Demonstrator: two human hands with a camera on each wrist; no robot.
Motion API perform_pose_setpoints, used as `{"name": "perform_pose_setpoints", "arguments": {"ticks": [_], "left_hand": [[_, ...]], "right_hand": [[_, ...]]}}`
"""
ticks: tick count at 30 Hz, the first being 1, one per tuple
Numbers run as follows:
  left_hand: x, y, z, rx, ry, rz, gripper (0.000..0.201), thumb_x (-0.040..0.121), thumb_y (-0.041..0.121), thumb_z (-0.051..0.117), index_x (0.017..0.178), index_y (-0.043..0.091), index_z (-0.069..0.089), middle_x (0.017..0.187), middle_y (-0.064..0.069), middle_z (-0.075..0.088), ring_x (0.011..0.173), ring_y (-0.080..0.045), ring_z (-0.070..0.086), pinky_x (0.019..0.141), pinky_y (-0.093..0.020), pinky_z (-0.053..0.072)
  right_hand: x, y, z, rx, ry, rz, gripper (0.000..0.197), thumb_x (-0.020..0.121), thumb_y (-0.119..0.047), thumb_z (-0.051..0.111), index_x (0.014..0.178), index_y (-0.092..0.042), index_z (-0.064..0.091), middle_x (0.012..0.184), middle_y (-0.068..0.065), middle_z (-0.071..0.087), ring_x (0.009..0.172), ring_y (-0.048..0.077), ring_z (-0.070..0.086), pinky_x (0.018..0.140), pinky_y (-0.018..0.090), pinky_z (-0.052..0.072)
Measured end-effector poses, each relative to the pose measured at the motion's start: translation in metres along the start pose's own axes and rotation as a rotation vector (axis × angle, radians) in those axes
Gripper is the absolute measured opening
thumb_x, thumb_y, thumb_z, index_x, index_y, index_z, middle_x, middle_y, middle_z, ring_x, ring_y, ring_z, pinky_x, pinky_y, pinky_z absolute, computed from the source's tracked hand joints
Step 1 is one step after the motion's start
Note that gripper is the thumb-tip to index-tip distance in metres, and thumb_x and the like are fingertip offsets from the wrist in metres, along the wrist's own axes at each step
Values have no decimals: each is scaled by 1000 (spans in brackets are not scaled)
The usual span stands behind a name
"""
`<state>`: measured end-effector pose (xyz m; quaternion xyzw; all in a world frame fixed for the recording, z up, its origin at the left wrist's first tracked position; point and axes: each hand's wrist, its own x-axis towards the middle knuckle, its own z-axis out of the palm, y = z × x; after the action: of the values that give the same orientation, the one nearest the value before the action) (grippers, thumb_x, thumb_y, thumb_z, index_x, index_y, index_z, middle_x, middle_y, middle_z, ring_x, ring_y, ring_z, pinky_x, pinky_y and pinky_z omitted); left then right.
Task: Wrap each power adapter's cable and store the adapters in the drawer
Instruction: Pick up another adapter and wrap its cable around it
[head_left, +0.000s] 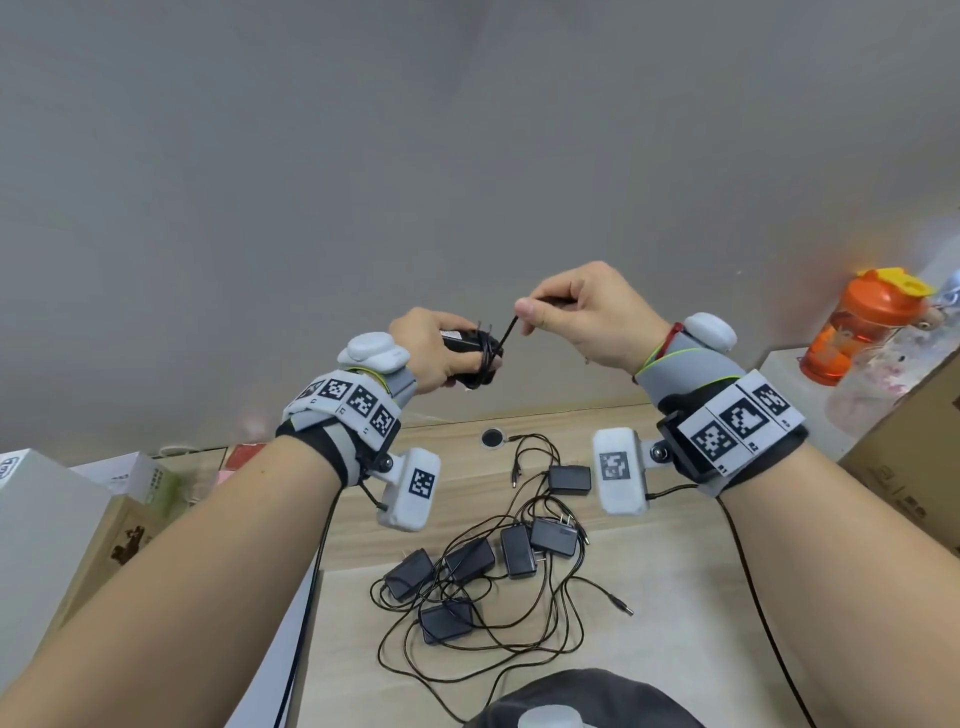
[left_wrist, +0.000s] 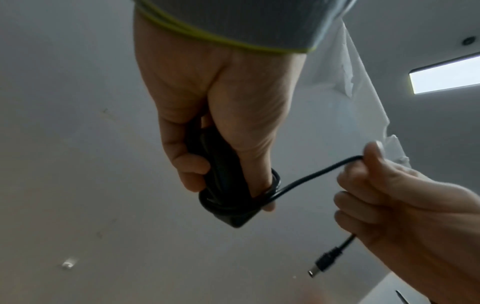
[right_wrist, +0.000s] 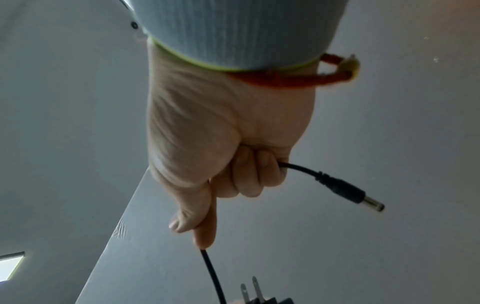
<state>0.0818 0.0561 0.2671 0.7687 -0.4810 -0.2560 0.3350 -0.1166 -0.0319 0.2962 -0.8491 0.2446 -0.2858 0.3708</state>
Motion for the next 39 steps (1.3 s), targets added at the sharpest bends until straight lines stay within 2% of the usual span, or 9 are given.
{"name": "perform_pose_setpoints", "arguments": {"ticks": [3, 5, 8, 14, 19, 21, 24, 32, 39], "left_hand": [[-7, 11, 4, 28, -106, 70, 38, 65, 34, 89, 99, 27, 75, 70, 7, 70, 50, -11, 60, 51, -20, 51], [-11, 18, 4, 26, -168, 121, 36, 66, 33, 89, 99, 26, 76, 65, 6, 68, 47, -11, 56, 49, -19, 47], [-14, 25, 4, -20, -213, 168, 39, 67, 30, 89, 103, 22, 76, 62, 8, 67, 46, -10, 55, 49, -18, 45], [-18, 37, 4, -167, -247, 215, 45, 54, 42, 88, 88, 20, 69, 64, -4, 69, 52, -24, 58, 54, -34, 46], [-19, 44, 2, -297, -181, 276, 46, 71, 20, 87, 108, 18, 60, 76, -14, 63, 52, -28, 60, 48, -31, 47], [-19, 47, 2, -363, -158, 282, 49, 77, 15, 82, 122, 20, 63, 73, -11, 62, 50, -25, 58, 47, -27, 47], [-18, 49, 2, -463, -95, 247, 30, 82, 14, 78, 111, 17, 69, 69, -12, 66, 47, -20, 55, 47, -23, 45], [-2, 29, 0, -586, 124, 61, 22, 82, 25, 79, 102, 19, 72, 69, -1, 70, 46, -17, 56, 47, -22, 44], [0, 5, 1, -440, 134, -26, 33, 77, 29, 83, 106, 18, 71, 87, -9, 73, 47, -14, 62, 47, -19, 48]], "right_hand": [[6, 7, 1, -43, 73, -12, 25, 93, -35, 65, 72, -24, 72, 47, 2, 47, 46, 6, 38, 52, 20, 34], [10, 16, 4, -57, 122, -8, 25, 89, -46, 62, 70, -32, 70, 65, 23, 60, 60, 29, 52, 62, 32, 46], [13, 26, 6, -58, 155, 23, 24, 85, -52, 60, 68, -39, 68, 74, 20, 67, 74, 34, 60, 73, 40, 51], [11, 38, 13, 42, 124, 94, 26, 93, -38, 64, 68, -32, 67, 58, -13, 57, 59, 4, 47, 65, 27, 39], [12, 57, 32, 72, 50, 174, 63, 84, -67, 50, 83, -6, 67, 69, 22, 54, 69, 14, 42, 68, 34, 36], [8, 57, 39, 60, 12, 205, 55, 85, -59, 51, 81, -6, 67, 65, 11, 56, 67, 12, 44, 67, 33, 38], [0, 48, 43, 96, -54, 260, 42, 98, -42, 51, 75, -15, 72, 48, -12, 45, 46, 1, 36, 55, 25, 30], [-13, 27, 55, -6, -201, 177, 32, 101, -35, 51, 92, -20, 77, 53, -7, 38, 42, 5, 34, 48, 14, 28], [-10, 9, 51, -118, -94, 98, 21, 94, -23, 63, 80, -13, 76, 54, -14, 63, 46, 0, 56, 59, 10, 45]]}}
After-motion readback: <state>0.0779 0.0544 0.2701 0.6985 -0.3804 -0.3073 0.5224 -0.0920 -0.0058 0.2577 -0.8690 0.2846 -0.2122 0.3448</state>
